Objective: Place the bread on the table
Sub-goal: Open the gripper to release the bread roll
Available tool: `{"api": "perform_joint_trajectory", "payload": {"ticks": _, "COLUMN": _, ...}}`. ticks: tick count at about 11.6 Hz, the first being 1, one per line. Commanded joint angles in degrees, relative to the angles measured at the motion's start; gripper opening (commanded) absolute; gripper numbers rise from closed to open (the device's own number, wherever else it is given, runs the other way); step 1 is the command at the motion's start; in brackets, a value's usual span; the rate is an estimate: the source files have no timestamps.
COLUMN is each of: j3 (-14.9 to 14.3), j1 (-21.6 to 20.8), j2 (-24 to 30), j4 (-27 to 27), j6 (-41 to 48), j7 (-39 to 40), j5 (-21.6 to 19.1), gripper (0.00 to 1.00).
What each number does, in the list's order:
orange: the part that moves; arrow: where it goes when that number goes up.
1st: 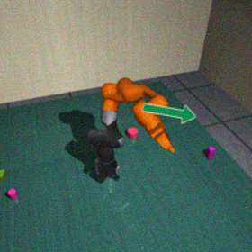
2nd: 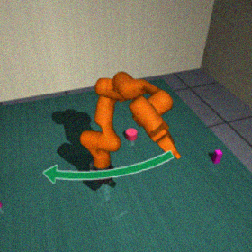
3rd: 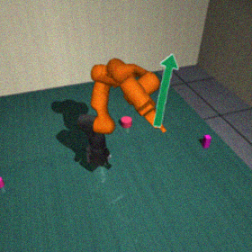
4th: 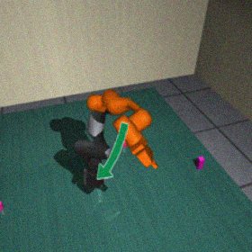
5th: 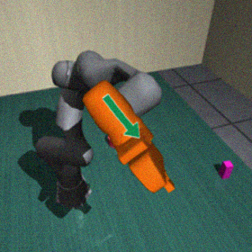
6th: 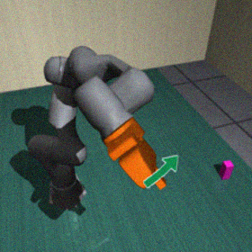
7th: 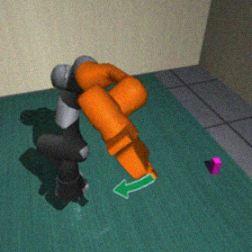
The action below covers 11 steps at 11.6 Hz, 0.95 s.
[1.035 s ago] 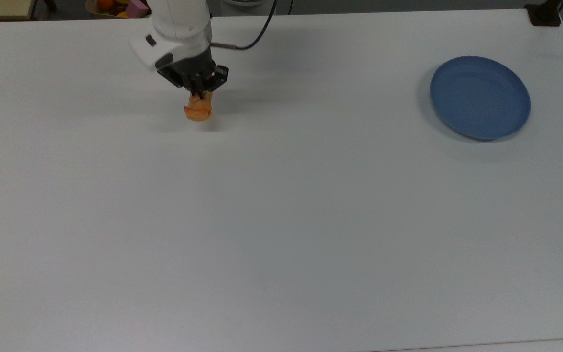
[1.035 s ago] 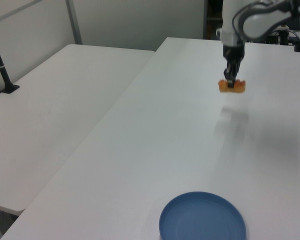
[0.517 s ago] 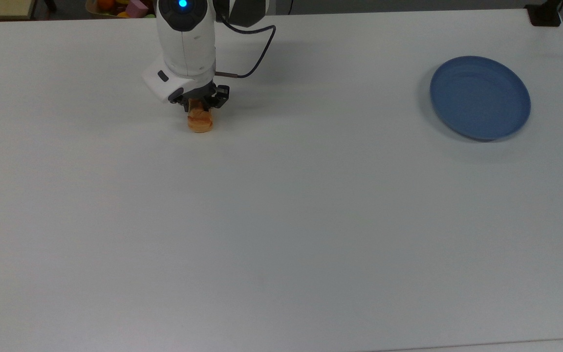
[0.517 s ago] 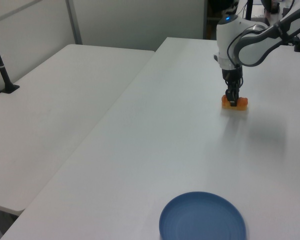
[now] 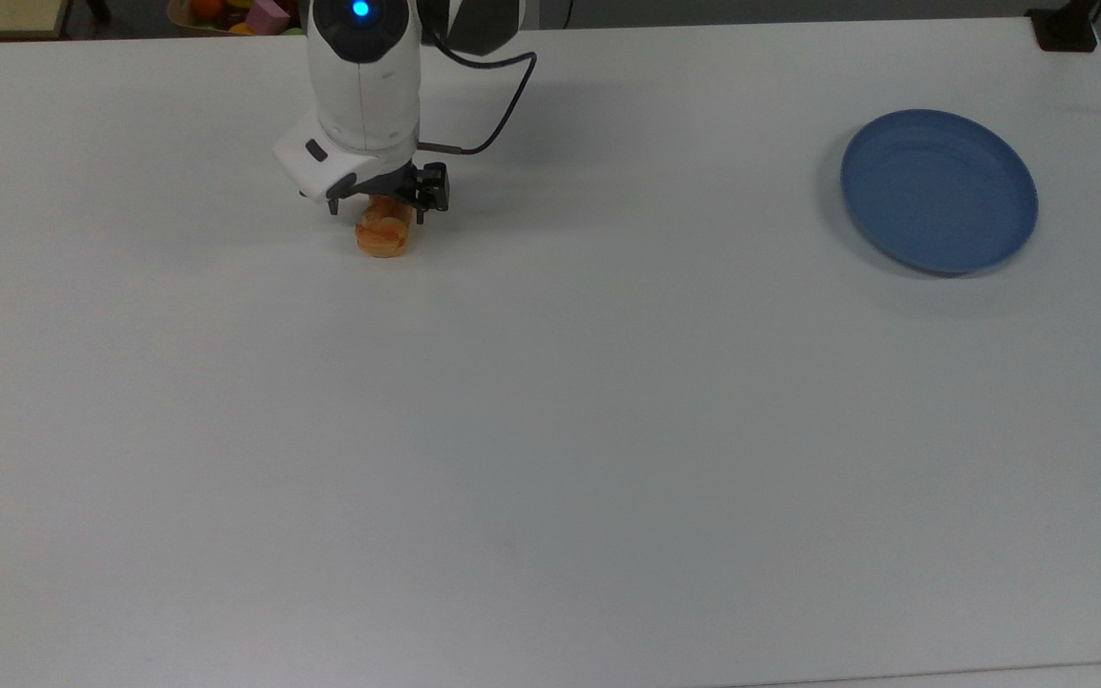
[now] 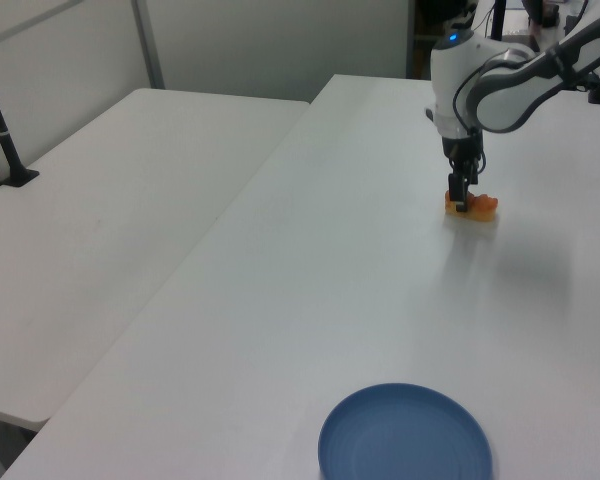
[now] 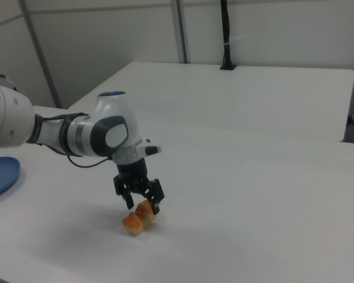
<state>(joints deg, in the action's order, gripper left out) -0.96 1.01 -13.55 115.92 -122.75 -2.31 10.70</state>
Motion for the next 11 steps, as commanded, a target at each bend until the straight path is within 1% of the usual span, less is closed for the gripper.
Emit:
{"api": "perform_joint_trajectory", "payload": {"ticks": 1, "j3": -0.27, "j1": 0.48, "j2": 5.37, "j4": -1.38, "j6": 1.19, "j7": -0.68, "j5": 0.82, "gripper": 1.0}}
{"api": "perform_joint_trajectory", "payload": {"ticks": 3, "j3": -0.09, "j1": 0.48, "j2": 6.86, "j4": -7.61, "j6": 7.41, "j7": -3.4, "j5": 0.21, "gripper": 1.0}}
{"api": "perform_joint_trajectory", "payload": {"ticks": 4, "j3": 0.08, "j1": 0.48, "j2": 7.22, "j4": -12.77, "j6": 11.79, "j7": -3.58, "j5": -0.23, "gripper": 1.0}}
{"api": "perform_joint_trajectory", "payload": {"ticks": 5, "j3": 0.26, "j1": 0.48, "j2": 7.31, "j4": -17.43, "j6": 15.4, "j7": -3.49, "j5": -2.33, "gripper": 1.0}}
{"api": "perform_joint_trajectory", "payload": {"ticks": 6, "j3": 0.17, "j1": 0.48, "j2": 7.48, "j4": -20.79, "j6": 17.96, "j7": -3.14, "j5": -6.52, "gripper": 1.0}}
{"api": "perform_joint_trajectory", "payload": {"ticks": 7, "j3": -0.26, "j1": 0.48, "j2": 8.44, "j4": -22.56, "j6": 20.42, "j7": -2.88, "j5": -9.44, "gripper": 1.0}}
{"api": "perform_joint_trajectory", "payload": {"ticks": 9, "j3": -0.27, "j1": 0.22, "j2": 10.2, "j4": -23.02, "j6": 23.77, "j7": -3.49, "j5": -9.99, "gripper": 1.0}}
{"api": "perform_joint_trajectory", "payload": {"ticks": 11, "j3": -0.36, "j1": -0.31, "j2": 10.82, "j4": -23.02, "j6": 24.57, "j7": -3.4, "j5": -10.17, "gripper": 1.0}}
